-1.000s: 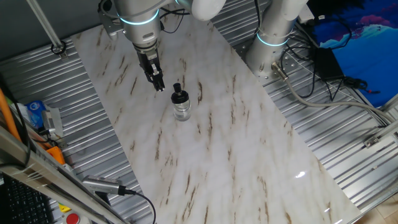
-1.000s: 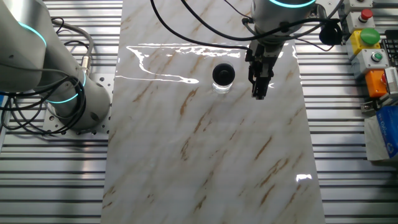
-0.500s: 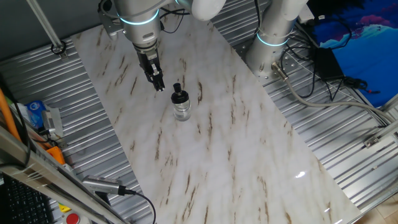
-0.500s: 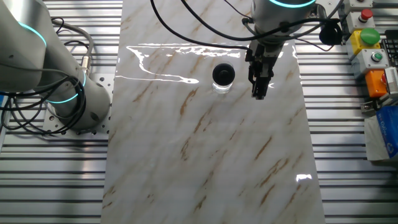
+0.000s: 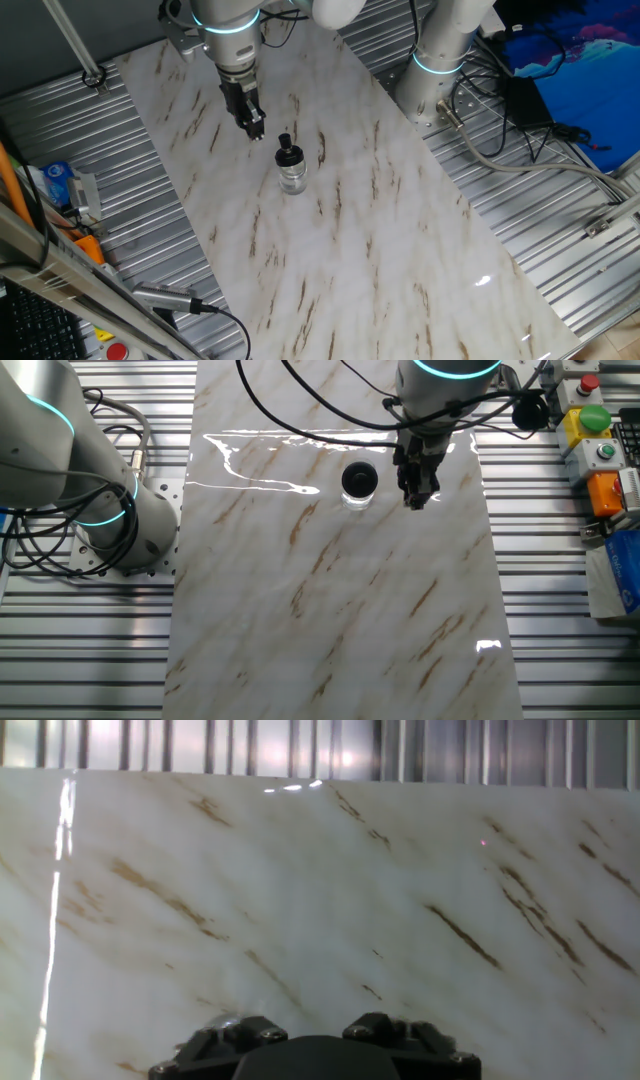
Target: Screw the lid onto the jar
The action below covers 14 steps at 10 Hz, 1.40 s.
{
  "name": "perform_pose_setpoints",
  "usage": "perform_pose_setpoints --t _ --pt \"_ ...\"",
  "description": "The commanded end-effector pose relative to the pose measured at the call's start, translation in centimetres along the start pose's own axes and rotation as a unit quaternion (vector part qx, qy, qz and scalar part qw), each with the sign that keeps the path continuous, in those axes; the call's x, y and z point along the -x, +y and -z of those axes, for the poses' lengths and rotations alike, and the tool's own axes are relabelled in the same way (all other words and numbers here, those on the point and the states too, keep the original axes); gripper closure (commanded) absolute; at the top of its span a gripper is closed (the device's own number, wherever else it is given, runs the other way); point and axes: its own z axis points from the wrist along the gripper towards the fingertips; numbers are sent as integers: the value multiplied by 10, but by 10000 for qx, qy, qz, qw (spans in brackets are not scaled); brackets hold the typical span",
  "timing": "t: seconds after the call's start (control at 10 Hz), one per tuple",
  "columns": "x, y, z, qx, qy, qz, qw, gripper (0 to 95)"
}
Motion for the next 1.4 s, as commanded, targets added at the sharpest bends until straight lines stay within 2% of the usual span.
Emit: perform_pose_setpoints --t 0.1,1.4 --pt "1 0 -1 -6 7 -10 10000 950" --pt "1 0 -1 -27 10 146 9999 950"
